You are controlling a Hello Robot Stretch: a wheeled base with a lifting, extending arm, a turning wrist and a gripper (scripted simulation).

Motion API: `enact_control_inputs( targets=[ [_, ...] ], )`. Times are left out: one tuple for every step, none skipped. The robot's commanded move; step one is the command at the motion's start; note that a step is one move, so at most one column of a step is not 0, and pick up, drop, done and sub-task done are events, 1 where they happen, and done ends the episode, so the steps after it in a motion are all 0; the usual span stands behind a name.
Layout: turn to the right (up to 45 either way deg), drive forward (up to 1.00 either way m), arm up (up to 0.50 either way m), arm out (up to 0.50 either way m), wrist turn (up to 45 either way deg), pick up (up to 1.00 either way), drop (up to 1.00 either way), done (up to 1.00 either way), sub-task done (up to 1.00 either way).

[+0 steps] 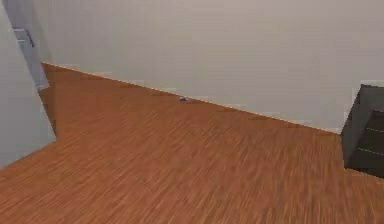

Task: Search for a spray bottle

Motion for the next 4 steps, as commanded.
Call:
enact_control_inputs(
  targets=[
    [-24.0, 0.0, 0.0, 0.0, 0.0, 0.0, 0.0, 0.0, 0.0],
    [0.0, 1.0, 0.0, 0.0, 0.0, 0.0, 0.0, 0.0, 0.0],
    [0.0, 1.0, 0.0, 0.0, 0.0, 0.0, 0.0, 0.0, 0.0],
    [-6.0, 0.0, 0.0, 0.0, 0.0, 0.0, 0.0, 0.0, 0.0]
  ],
)
